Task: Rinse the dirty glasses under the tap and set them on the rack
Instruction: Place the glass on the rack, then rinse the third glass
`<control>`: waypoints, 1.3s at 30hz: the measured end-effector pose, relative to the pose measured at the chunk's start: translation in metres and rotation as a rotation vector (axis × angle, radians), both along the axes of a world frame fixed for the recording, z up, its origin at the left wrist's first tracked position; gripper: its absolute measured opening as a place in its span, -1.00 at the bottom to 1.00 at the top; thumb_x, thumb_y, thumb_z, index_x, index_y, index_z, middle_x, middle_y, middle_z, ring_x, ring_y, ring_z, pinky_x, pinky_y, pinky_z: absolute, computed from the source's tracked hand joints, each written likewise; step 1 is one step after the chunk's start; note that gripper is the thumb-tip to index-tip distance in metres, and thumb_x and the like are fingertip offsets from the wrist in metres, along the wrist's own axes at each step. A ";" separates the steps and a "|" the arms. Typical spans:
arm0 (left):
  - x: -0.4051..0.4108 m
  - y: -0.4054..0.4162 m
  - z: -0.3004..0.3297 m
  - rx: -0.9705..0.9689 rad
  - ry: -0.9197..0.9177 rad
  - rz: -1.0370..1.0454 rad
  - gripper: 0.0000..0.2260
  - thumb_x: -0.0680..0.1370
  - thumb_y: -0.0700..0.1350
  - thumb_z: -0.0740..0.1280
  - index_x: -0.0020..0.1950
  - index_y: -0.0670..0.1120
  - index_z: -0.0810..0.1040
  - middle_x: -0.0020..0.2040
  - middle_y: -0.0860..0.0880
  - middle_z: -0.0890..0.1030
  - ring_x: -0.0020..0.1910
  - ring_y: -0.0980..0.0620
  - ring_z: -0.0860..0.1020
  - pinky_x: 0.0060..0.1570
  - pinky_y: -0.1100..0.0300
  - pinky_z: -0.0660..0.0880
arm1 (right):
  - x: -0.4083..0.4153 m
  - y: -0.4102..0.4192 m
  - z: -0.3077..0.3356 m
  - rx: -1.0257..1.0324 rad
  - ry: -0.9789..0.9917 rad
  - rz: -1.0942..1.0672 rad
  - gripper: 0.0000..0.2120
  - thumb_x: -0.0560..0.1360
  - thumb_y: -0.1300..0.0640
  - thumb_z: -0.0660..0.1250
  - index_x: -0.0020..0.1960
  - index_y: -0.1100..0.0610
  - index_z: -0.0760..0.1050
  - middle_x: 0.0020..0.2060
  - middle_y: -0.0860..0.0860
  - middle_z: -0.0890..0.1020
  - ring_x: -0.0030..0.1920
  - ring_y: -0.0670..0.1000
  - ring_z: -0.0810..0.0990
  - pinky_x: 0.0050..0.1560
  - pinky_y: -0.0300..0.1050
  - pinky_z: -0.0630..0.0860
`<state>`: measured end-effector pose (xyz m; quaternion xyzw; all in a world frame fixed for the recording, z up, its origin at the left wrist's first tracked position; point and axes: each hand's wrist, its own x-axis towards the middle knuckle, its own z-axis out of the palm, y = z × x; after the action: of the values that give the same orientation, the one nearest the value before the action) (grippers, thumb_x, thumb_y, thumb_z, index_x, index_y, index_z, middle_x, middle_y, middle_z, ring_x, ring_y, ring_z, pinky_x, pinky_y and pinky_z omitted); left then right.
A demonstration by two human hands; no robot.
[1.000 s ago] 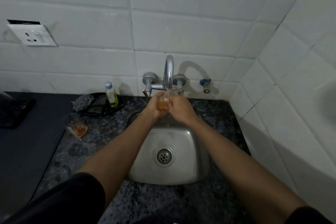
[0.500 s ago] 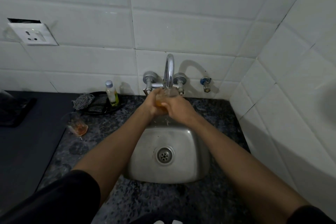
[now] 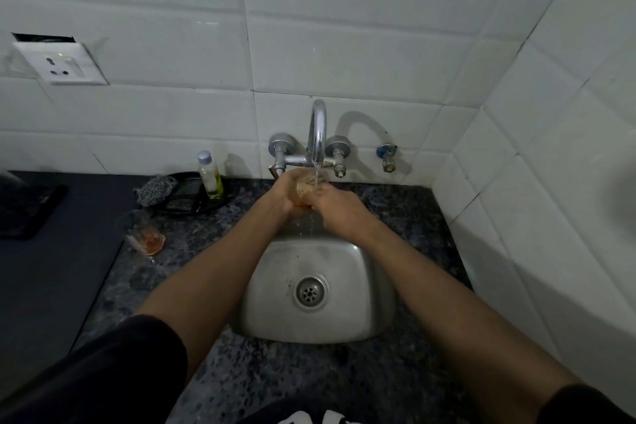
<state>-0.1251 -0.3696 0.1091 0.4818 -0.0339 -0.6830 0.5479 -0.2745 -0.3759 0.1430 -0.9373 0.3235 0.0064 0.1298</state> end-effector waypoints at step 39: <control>0.009 0.009 -0.017 -0.058 -0.100 0.038 -0.76 0.56 -0.08 0.40 0.14 -0.20 0.56 -0.03 -0.14 0.66 -0.08 -0.09 0.64 0.04 -0.02 0.60 | -0.009 -0.004 -0.038 0.322 -0.717 -0.565 -0.72 0.46 -0.02 0.58 0.07 0.08 0.61 -0.10 -0.06 0.67 -0.15 -0.11 0.62 -0.08 -0.11 0.61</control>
<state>-0.1162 -0.3603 0.0916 0.4999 -0.0718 -0.6462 0.5722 -0.2834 -0.3794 0.1052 -0.7237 0.4952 -0.3026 0.3735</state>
